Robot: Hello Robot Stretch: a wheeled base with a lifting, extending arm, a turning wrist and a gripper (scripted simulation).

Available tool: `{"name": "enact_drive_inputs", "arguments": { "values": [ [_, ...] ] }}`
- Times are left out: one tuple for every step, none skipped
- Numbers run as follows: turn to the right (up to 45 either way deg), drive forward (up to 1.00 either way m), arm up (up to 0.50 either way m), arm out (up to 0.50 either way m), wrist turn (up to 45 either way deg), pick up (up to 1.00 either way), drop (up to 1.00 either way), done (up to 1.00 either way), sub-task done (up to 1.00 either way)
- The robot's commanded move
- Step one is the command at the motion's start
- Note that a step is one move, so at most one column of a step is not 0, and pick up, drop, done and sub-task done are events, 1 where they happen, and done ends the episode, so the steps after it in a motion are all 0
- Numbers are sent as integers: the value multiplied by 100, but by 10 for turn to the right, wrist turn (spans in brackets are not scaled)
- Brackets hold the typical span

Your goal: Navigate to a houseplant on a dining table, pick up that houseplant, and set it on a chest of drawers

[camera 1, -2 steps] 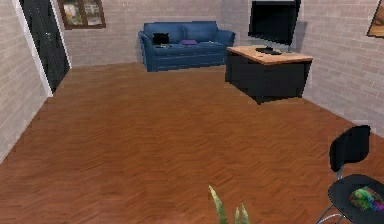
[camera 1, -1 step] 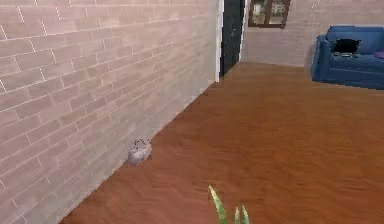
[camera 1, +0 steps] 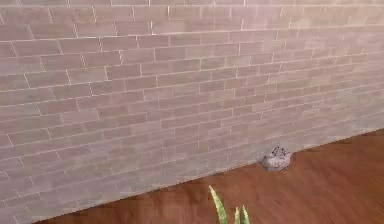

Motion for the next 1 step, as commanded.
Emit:
{"name": "enact_drive_inputs", "arguments": {
  "values": [
    [-180,0,0,0,0,0,0,0,0]
  ]
}}
